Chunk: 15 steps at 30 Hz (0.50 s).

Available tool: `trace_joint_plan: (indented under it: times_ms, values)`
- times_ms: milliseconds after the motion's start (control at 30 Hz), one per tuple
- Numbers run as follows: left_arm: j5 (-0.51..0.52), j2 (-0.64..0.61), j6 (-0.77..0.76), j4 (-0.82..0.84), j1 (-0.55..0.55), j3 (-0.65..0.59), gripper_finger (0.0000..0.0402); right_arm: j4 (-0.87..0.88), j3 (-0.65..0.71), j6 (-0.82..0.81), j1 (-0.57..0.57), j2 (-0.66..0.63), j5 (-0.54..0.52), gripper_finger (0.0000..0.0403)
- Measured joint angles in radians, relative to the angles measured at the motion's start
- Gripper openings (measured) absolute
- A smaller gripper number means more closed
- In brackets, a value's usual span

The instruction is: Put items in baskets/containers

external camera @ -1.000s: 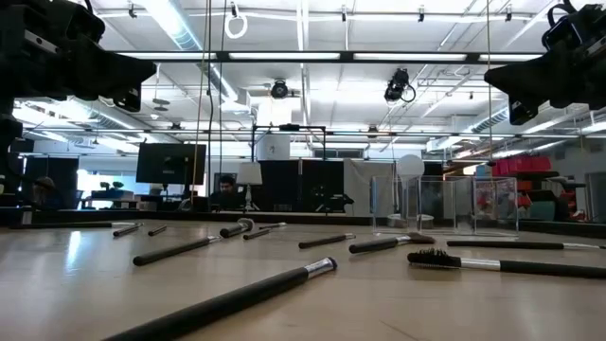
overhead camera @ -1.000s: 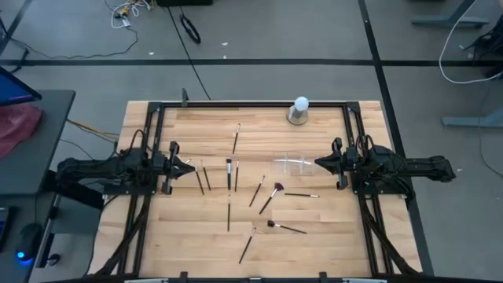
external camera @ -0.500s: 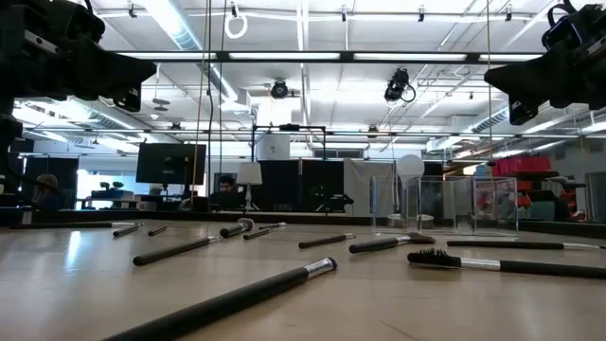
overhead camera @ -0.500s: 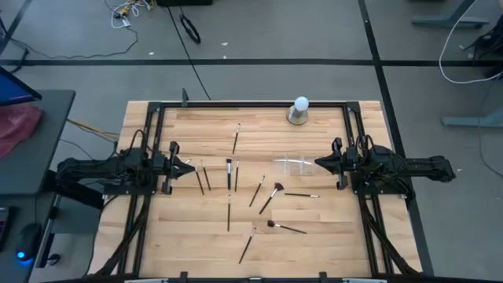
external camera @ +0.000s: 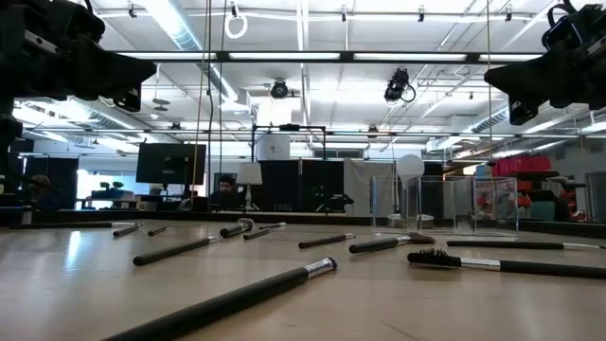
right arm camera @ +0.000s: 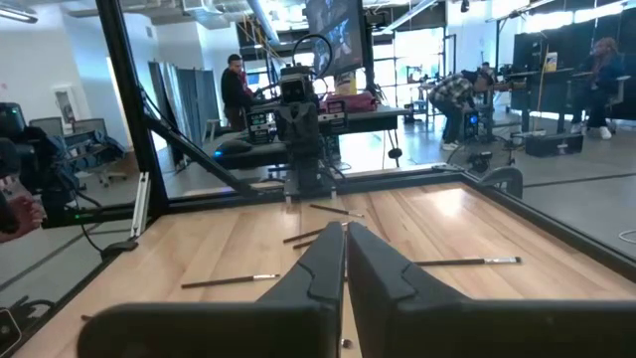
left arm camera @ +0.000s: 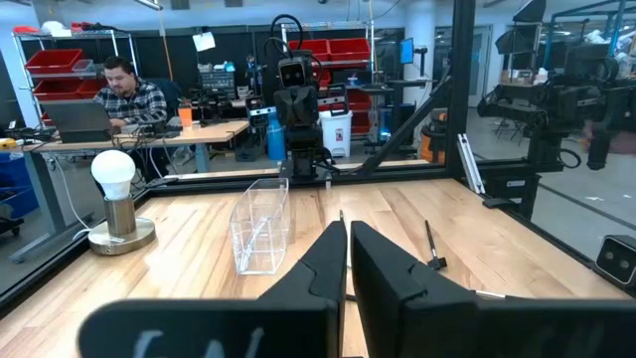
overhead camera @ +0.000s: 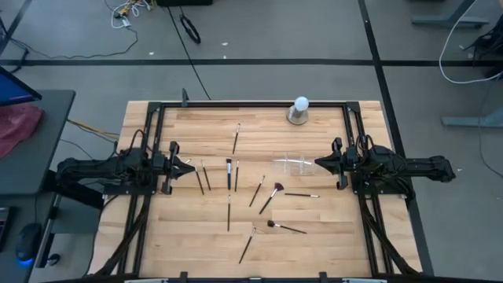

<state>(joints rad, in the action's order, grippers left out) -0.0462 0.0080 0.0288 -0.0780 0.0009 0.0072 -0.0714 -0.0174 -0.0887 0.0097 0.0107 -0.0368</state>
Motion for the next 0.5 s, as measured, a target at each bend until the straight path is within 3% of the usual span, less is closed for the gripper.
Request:
trace_joint_plan:
  times_ms: [67,200,367,500]
  values:
    - [0.0,0.0,0.0,0.0,0.0,0.0,0.0026,-0.027,0.0,-0.006,0.0,0.0,0.0,0.002]
    - [0.0,0.0,0.0,0.0,0.0,0.0,0.0025,-0.094,0.0,-0.164,0.002,0.0,-0.005,0.002]
    - [0.0,0.0,0.0,0.0,0.0,0.0,0.0025,-0.205,0.0,-0.285,0.0,0.017,-0.129,0.002]
    - [0.0,0.0,0.0,-0.001,0.0,0.0,0.0025,-0.257,0.0,-0.309,0.039,0.094,-0.052,0.002]
